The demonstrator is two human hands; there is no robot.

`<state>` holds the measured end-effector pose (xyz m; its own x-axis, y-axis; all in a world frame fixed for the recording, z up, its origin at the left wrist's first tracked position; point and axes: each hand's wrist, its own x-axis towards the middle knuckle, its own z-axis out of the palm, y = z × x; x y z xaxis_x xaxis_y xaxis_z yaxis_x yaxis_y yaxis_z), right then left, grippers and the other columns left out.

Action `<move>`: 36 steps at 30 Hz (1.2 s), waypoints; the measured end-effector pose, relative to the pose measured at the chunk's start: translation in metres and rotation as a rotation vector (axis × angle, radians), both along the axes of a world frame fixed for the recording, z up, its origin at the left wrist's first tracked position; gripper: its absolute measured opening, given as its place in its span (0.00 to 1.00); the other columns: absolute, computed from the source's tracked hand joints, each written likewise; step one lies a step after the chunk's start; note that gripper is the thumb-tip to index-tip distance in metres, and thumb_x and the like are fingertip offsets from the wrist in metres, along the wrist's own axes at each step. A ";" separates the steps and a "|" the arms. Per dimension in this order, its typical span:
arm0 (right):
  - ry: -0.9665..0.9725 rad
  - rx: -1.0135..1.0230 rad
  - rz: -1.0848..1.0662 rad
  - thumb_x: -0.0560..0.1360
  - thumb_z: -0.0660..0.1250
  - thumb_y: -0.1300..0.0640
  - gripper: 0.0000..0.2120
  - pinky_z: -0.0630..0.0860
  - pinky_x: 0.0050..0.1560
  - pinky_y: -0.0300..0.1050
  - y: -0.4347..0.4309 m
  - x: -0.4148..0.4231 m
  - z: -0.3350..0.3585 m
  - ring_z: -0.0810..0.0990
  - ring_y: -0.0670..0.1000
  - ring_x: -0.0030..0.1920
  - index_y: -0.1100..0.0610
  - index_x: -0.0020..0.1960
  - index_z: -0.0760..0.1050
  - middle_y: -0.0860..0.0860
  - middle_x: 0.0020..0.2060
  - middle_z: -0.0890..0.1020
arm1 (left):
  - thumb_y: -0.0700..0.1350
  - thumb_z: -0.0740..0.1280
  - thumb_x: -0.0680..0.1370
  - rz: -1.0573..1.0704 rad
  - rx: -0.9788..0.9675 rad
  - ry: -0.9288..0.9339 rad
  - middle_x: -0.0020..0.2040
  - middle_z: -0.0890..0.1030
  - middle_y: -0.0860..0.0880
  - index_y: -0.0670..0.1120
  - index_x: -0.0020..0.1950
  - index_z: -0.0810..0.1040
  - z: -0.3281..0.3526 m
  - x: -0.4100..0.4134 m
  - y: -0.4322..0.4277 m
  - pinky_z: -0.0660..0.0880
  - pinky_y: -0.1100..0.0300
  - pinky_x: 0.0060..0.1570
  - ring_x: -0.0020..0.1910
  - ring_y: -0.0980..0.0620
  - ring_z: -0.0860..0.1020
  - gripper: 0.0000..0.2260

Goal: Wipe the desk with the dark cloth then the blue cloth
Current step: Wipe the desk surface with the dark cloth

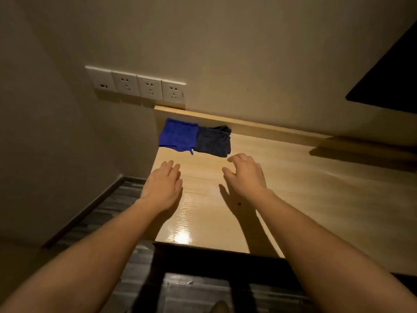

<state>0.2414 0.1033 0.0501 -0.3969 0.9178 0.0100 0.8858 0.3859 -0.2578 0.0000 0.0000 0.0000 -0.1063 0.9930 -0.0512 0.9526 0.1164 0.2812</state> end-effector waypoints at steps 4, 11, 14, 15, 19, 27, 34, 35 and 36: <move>-0.016 -0.004 0.078 0.83 0.65 0.45 0.20 0.71 0.66 0.55 0.059 -0.016 -0.032 0.74 0.54 0.68 0.51 0.73 0.75 0.50 0.69 0.78 | 0.56 0.49 0.88 0.063 -0.132 0.047 0.86 0.56 0.44 0.46 0.86 0.56 -0.048 -0.003 0.013 0.55 0.46 0.81 0.84 0.43 0.54 0.27; -0.067 -0.014 0.270 0.82 0.62 0.38 0.29 0.62 0.75 0.61 0.152 -0.062 -0.069 0.59 0.58 0.81 0.47 0.81 0.65 0.53 0.81 0.65 | 0.61 0.43 0.86 0.103 -0.097 0.082 0.87 0.53 0.48 0.49 0.87 0.54 -0.072 -0.004 0.013 0.47 0.48 0.83 0.86 0.48 0.48 0.31; -0.129 -0.053 0.316 0.82 0.58 0.34 0.31 0.57 0.77 0.61 0.172 -0.076 -0.088 0.54 0.57 0.82 0.45 0.82 0.61 0.52 0.83 0.61 | 0.61 0.43 0.87 0.110 -0.073 0.096 0.87 0.53 0.49 0.50 0.87 0.53 -0.073 -0.003 0.013 0.45 0.50 0.82 0.86 0.49 0.49 0.30; -0.142 -0.068 0.326 0.82 0.56 0.33 0.32 0.55 0.77 0.61 0.174 -0.077 -0.095 0.52 0.55 0.83 0.44 0.83 0.59 0.51 0.83 0.59 | 0.61 0.42 0.87 0.112 -0.066 0.094 0.87 0.53 0.49 0.51 0.87 0.53 -0.074 -0.003 0.013 0.45 0.50 0.82 0.86 0.49 0.48 0.30; -0.122 -0.068 0.299 0.83 0.46 0.31 0.33 0.47 0.80 0.58 0.166 -0.068 -0.117 0.46 0.54 0.84 0.41 0.84 0.51 0.48 0.85 0.52 | 0.62 0.43 0.87 0.120 -0.078 0.089 0.87 0.53 0.50 0.51 0.87 0.53 -0.077 -0.005 0.015 0.43 0.51 0.82 0.86 0.50 0.47 0.30; -0.124 -0.096 0.181 0.84 0.44 0.32 0.32 0.45 0.80 0.59 0.111 -0.051 -0.119 0.44 0.54 0.84 0.41 0.85 0.48 0.48 0.85 0.50 | 0.60 0.44 0.86 0.109 -0.057 0.044 0.87 0.53 0.49 0.50 0.87 0.54 -0.076 -0.006 0.014 0.45 0.49 0.83 0.86 0.50 0.48 0.30; -0.160 -0.116 0.166 0.85 0.43 0.35 0.30 0.43 0.80 0.58 0.040 -0.060 -0.118 0.41 0.54 0.84 0.41 0.85 0.45 0.48 0.85 0.46 | 0.55 0.49 0.87 0.130 -0.001 -0.194 0.87 0.56 0.47 0.46 0.86 0.56 -0.069 -0.010 0.012 0.43 0.52 0.82 0.86 0.50 0.50 0.28; -0.161 -0.115 0.181 0.85 0.42 0.35 0.30 0.43 0.80 0.58 0.030 -0.066 -0.118 0.41 0.54 0.84 0.41 0.85 0.44 0.48 0.85 0.46 | 0.54 0.50 0.88 0.141 0.005 -0.243 0.86 0.57 0.48 0.47 0.86 0.56 -0.068 -0.012 0.011 0.43 0.53 0.81 0.86 0.50 0.50 0.27; -0.158 -0.115 0.193 0.84 0.42 0.35 0.30 0.42 0.79 0.58 0.022 -0.072 -0.118 0.41 0.54 0.84 0.41 0.85 0.44 0.48 0.85 0.45 | 0.53 0.51 0.88 0.150 0.003 -0.297 0.86 0.57 0.48 0.47 0.86 0.56 -0.067 -0.013 0.011 0.43 0.54 0.81 0.86 0.51 0.50 0.26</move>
<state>0.1691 0.1252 -0.0682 -0.5532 0.8164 -0.1659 0.8313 0.5280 -0.1737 -0.0127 0.0106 -0.0667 -0.2323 0.9676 -0.0990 0.8014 0.2481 0.5443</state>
